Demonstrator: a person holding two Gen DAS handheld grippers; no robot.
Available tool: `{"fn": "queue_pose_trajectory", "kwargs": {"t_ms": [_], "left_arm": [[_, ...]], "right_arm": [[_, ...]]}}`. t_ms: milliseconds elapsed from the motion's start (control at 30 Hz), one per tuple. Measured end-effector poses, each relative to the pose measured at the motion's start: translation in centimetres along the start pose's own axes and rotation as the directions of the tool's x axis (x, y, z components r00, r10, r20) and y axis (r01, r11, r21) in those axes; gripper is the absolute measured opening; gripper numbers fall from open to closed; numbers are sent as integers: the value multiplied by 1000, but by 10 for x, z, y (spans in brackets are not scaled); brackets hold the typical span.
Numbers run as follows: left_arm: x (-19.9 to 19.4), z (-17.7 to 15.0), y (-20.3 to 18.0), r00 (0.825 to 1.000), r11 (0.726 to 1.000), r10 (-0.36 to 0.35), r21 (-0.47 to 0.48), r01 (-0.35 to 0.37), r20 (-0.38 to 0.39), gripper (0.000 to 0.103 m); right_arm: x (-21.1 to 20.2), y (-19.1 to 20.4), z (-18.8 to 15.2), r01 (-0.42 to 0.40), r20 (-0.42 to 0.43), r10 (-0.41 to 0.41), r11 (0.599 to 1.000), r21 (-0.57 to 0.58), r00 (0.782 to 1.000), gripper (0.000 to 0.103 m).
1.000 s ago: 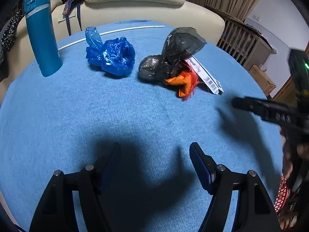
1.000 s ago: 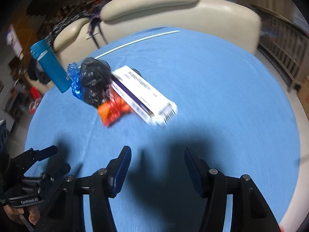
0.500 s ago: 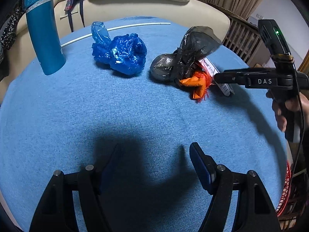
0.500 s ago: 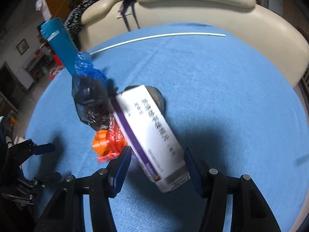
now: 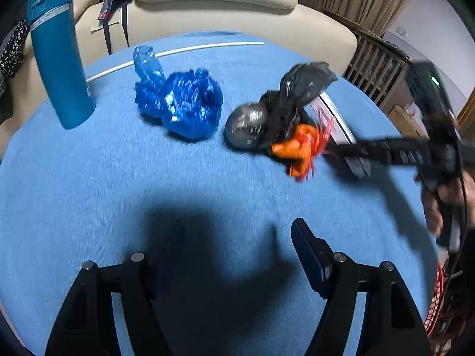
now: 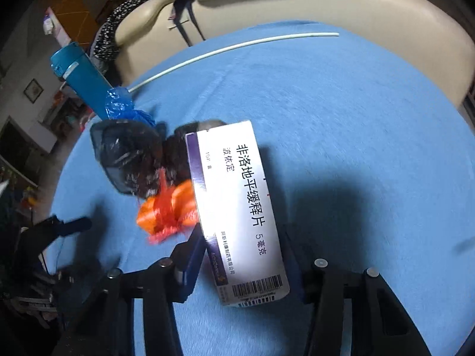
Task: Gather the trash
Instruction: 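Grasp the white medicine box with the right tool, then grasp the orange mesh bag with the left tool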
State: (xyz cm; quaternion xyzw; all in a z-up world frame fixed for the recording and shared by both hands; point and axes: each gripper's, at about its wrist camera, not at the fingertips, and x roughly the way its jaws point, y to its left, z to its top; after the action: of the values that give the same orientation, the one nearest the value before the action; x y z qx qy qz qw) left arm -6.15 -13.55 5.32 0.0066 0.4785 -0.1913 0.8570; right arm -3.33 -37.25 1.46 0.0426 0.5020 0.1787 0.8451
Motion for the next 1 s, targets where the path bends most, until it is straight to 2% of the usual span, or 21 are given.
{"fn": "queue_pose_trajectory", "kwargs": {"t_ms": [100, 200, 400, 500, 567, 633, 800, 1000], "left_arm": [[7, 13, -11, 1000, 999, -26, 28, 26, -6, 74], [19, 23, -31, 996, 990, -79, 113, 83, -37, 74], [43, 49, -57, 995, 970, -92, 224, 98, -41, 74], [55, 60, -66, 998, 963, -56, 261, 64, -39, 74], [64, 67, -67, 998, 964, -51, 259, 62, -47, 72], [71, 70, -68, 997, 965, -50, 255, 64, -64, 49], [67, 63, -61, 994, 970, -83, 222, 97, -70, 45], [43, 35, -53, 996, 979, -80, 186, 85, -37, 44]], "right_arm": [[-15, -3, -18, 12, 30, -14, 998, 61, 999, 53], [-31, -4, -36, 9, 62, -16, 993, 121, 998, 53], [-56, -5, -71, 30, 110, -52, 980, 195, 993, 53], [-63, -9, -79, 13, 135, -44, 975, 222, 990, 53], [-67, -7, -83, 11, 149, -46, 973, 232, 988, 53], [-67, -5, -85, 8, 154, -47, 970, 242, 987, 53], [-67, 2, -93, 9, 155, -49, 969, 247, 987, 53], [-69, 12, -106, 5, 162, -51, 962, 273, 985, 53]]}}
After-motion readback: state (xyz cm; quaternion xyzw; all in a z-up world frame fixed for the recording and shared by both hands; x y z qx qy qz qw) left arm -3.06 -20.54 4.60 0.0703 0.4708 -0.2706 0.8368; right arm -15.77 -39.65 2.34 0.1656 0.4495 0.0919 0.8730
